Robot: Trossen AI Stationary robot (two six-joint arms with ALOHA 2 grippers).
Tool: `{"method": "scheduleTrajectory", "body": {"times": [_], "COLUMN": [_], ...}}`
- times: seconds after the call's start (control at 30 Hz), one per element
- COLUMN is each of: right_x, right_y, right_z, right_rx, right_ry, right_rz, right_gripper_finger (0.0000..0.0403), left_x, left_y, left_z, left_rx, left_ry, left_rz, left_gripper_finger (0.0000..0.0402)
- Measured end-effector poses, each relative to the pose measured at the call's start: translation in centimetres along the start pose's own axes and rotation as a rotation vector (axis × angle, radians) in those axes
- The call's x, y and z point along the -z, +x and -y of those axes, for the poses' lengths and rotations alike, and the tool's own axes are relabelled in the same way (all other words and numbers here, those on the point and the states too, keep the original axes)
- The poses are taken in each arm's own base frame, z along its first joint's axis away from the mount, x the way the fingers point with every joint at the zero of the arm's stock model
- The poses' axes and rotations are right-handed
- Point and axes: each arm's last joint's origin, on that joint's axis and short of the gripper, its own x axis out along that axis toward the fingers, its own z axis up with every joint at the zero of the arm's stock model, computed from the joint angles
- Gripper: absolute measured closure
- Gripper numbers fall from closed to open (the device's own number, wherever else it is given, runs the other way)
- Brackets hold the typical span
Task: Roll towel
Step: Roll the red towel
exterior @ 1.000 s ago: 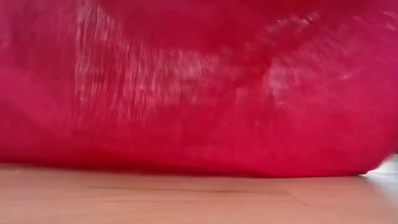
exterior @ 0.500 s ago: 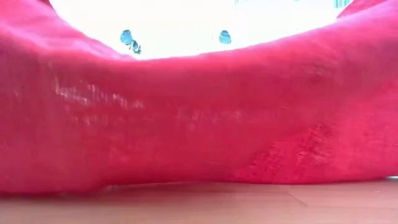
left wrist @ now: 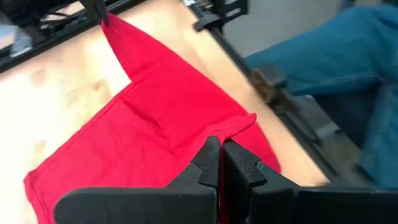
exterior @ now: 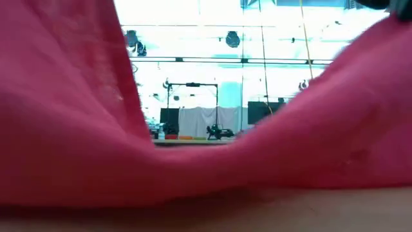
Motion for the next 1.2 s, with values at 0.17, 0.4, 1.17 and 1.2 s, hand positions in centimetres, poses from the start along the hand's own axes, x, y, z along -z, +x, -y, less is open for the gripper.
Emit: {"method": "scheduleTrajectory", "body": {"times": [0.17,0.4,1.17,1.2], "right_x": [1.7,1.5,5.5,5.6], "right_y": [0.1,-0.6,0.7,0.5], "right_z": [1.6,4.1,5.8,5.5], "right_rx": [0.217,0.554,0.6,0.582], "right_ry": [0.041,-0.027,0.287,0.299], "right_rz": [-0.126,0.026,-0.399,-0.411], "right_gripper_finger": [0.0397,0.0397,0.0346,0.0334], "left_x": [-0.7,-3.1,-2.7,-2.7], "left_y": [1.4,1.3,9.9,10.1], "left_z": [-0.6,-2.8,-7.9,-8.0], "left_rx": [-0.111,-0.377,-0.104,-0.106], "left_ry": [-0.024,-0.003,-0.173,-0.174], "left_rz": [0.088,0.29,0.583,0.582], "left_gripper_finger": [0.0393,0.0393,0.0393,0.0393]}}
